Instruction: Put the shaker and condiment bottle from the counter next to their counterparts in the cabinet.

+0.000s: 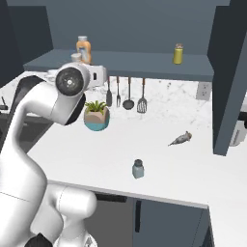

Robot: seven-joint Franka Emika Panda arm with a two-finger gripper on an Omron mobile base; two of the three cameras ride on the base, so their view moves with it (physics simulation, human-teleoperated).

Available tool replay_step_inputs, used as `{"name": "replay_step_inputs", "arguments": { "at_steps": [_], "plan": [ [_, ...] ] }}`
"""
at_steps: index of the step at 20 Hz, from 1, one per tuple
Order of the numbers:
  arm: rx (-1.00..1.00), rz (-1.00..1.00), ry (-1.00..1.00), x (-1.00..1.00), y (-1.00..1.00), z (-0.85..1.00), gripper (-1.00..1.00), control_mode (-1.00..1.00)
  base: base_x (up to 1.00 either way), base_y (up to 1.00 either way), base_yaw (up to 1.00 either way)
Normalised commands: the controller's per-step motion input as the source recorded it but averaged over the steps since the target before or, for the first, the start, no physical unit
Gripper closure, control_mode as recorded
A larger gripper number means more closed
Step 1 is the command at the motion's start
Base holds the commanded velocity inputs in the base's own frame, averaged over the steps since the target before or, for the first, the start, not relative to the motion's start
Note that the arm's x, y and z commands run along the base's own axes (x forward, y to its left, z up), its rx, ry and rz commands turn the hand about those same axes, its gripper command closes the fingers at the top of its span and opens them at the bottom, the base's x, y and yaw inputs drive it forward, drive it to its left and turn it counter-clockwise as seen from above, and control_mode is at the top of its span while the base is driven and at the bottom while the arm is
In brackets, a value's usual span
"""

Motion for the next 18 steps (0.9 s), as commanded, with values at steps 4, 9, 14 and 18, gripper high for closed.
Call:
{"name": "replay_step_inputs", "arguments": {
  "at_steps": [4, 9, 14, 18],
  "plan": [
    [-0.05, 0.00, 0.00, 0.00, 0.18, 0.09, 1.00, -1.00, 0.00, 0.00, 0.00],
    [-0.01, -0.01, 0.03, 0.76, 0.04, 0.08, 1.00, -1.00, 0.00, 0.00, 0.00],
    [0.00, -0.03, 0.01, 0.58, 0.00, 0.11, 1.00, -1.00, 0.00, 0.00, 0.00],
    [0.00, 0.00, 0.00, 0.45, 0.00, 0.00, 1.00, -1.00, 0.00, 0.00, 0.00]
  ]
}}
